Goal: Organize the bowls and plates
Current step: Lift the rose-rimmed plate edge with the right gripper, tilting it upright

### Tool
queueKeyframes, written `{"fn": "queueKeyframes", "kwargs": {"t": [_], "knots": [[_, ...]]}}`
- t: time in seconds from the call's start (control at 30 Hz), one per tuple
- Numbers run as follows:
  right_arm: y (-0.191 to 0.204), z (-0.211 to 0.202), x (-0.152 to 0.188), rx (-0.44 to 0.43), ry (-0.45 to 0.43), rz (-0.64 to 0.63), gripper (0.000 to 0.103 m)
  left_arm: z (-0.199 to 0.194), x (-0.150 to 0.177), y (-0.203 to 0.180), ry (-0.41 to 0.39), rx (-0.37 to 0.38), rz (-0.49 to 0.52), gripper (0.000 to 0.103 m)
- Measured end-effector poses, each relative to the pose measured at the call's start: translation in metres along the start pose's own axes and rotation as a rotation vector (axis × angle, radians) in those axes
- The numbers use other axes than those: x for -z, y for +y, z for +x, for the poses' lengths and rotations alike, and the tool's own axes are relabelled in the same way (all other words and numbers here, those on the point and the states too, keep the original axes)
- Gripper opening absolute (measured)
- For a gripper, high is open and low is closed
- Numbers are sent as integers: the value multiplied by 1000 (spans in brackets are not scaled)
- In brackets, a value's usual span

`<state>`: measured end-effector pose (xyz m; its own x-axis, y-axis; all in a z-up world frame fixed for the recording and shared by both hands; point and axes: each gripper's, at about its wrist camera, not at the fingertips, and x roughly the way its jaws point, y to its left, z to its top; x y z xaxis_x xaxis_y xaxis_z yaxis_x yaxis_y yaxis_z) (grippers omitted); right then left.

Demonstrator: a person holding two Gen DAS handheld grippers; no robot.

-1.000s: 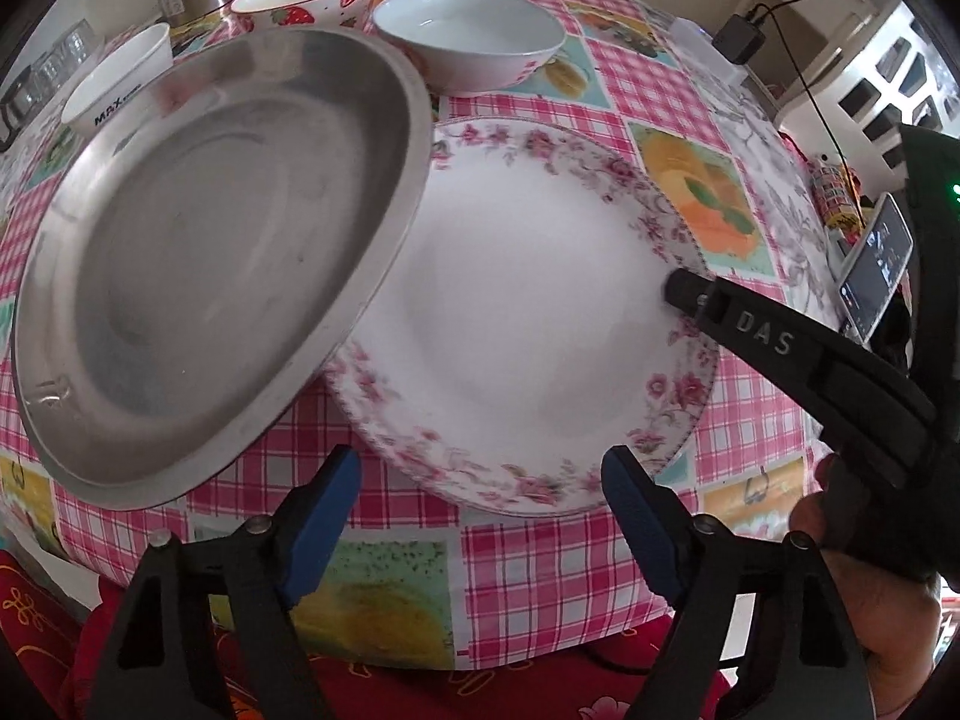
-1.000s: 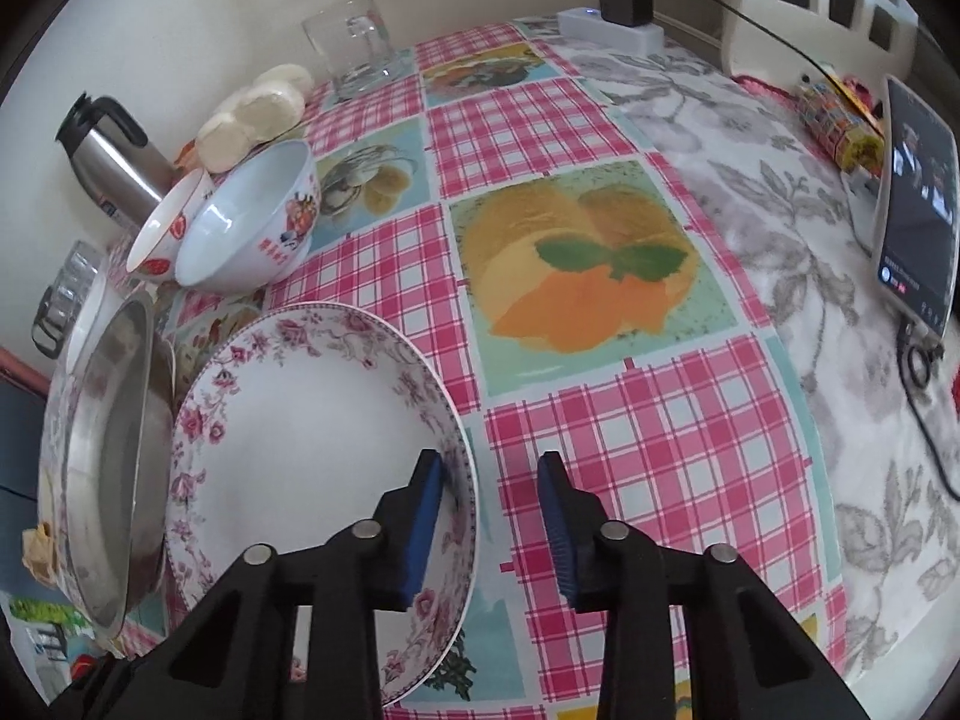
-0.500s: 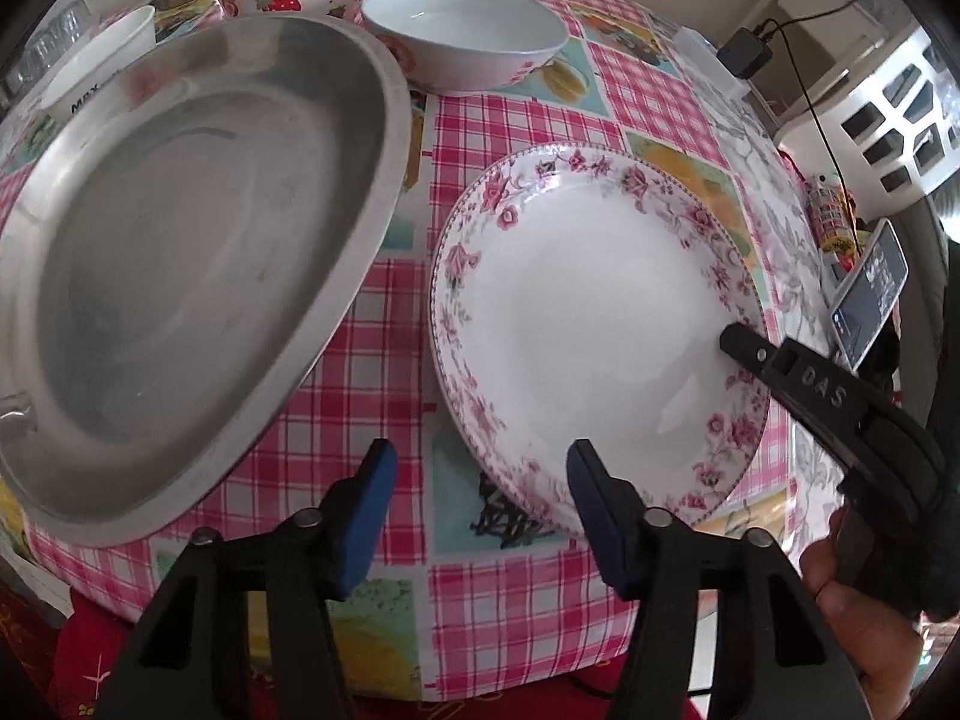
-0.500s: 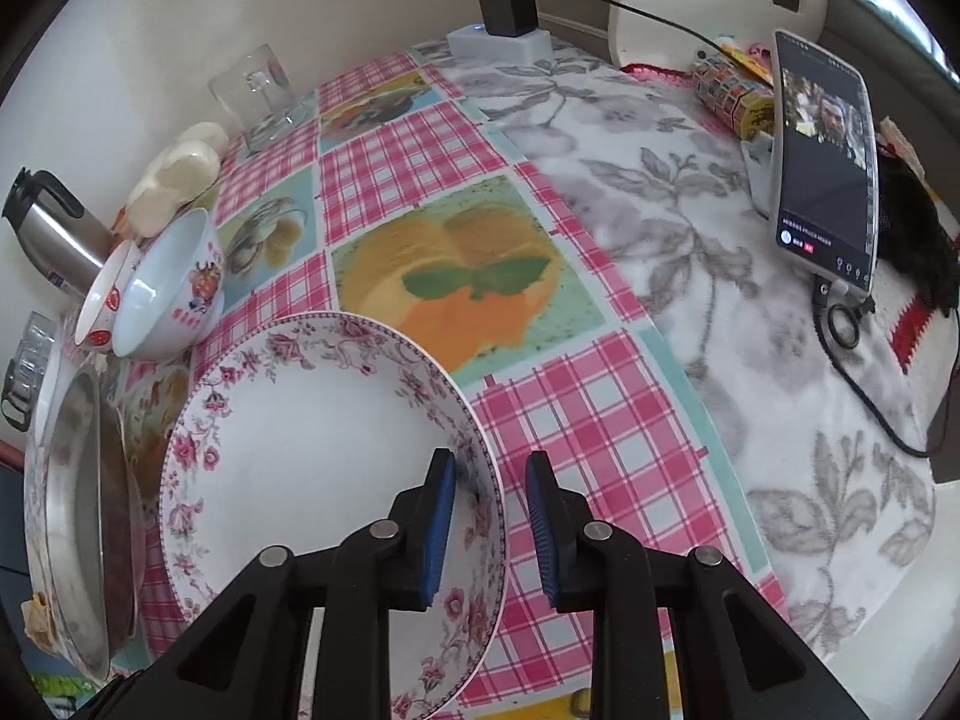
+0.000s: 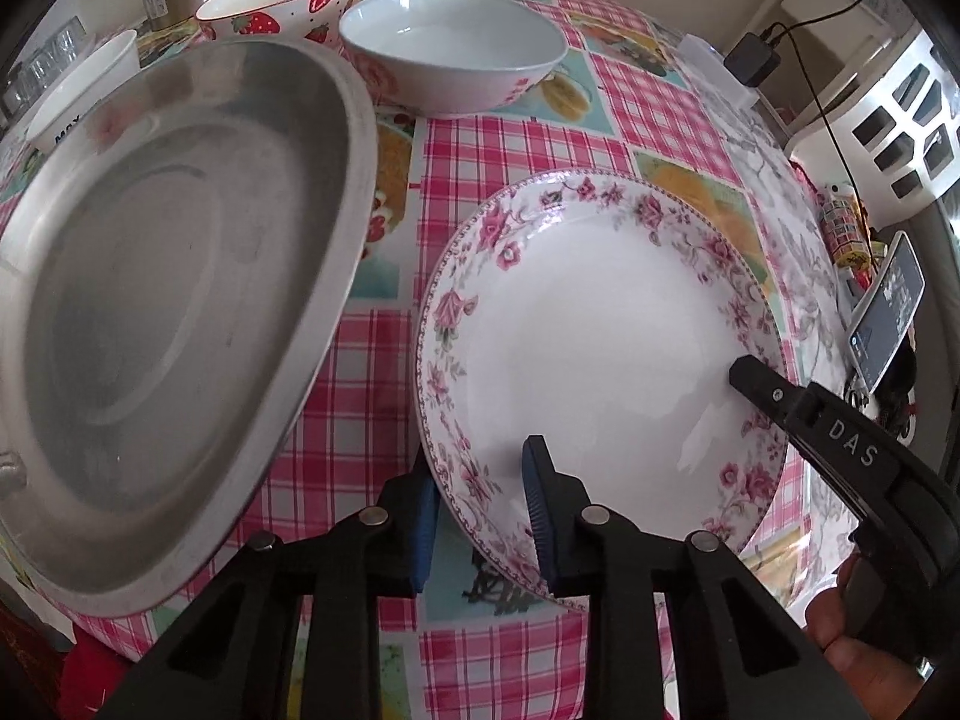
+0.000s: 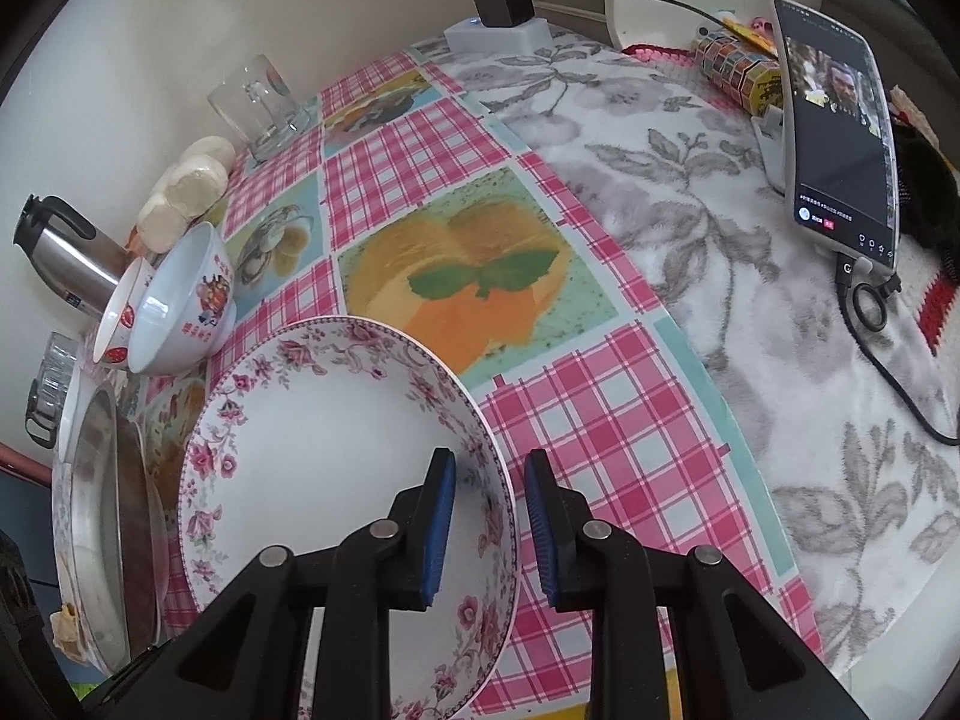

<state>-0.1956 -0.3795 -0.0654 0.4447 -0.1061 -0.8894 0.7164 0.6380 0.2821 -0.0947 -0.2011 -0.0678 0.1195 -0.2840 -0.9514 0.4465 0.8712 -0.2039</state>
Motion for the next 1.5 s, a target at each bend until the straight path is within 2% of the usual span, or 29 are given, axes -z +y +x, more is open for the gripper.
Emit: {"fn": "queueKeyframes", "kwargs": {"t": [0.43,0.63,0.77,0.93,1.5], "knots": [[3,2,1,-1,-10,-8,27,0,-3,-1,-28,-7,30,28],[-1,-3,1,-16,-15,5,21,-5,-4,-3,-38,-17,39,23],[-8,-20,-1,-79,-72,38,20,-16,-6,-6,-77,2,70,22],[-5,-29,-2,-94,-101,28,20,-25,-6,-14,-124,-41,131,22],[-13,-38,4,-90,-123,57,20,-36,-7,-18,-147,0,170,22]]}}
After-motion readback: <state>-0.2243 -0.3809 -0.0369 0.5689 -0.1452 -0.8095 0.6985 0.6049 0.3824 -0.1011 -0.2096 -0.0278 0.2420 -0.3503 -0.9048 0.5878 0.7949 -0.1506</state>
